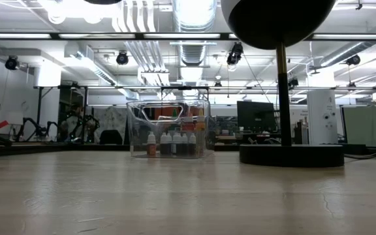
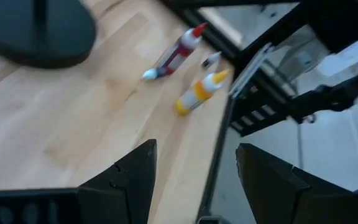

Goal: Pick & Place food coloring
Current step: Put the small black food coloring bottle into the transparent bin

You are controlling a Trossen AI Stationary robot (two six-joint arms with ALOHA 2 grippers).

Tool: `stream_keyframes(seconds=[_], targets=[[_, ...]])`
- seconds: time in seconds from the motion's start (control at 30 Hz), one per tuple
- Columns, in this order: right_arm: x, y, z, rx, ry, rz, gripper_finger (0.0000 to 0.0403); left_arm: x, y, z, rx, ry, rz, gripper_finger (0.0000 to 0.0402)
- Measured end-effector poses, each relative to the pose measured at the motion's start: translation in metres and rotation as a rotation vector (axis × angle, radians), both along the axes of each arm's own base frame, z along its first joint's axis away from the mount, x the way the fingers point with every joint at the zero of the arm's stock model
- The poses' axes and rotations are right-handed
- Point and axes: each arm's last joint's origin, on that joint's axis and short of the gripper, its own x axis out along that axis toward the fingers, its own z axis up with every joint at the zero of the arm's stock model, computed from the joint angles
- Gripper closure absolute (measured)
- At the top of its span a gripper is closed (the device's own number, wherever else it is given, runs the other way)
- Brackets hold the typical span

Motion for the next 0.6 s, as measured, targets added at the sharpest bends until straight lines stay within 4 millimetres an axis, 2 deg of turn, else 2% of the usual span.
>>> stream_keyframes(seconds=[0.13,0.27,0.47,0.6], targets=[[0.005,0.010,0.025,0.042,-0.039,0.056,0.0356,0.004,0.000,0.010,0.025,-0.058,-0.005,0.0209],[0.014,0.023,0.044,0.051,-0.080,0.099,0.0356,0.008,0.002,0.029,0.051,-0.100,-0.016,0.0213],[0.035,0.042,0.060,0.042,-0.111,0.130,0.0356,0.007,0.007,0.057,0.161,-0.044,-0.083,0.0216],[0.058,0.051,0.064,0.019,-0.115,0.130,0.0356,0.000,0.010,0.073,0.208,0.035,-0.144,0.0216]])
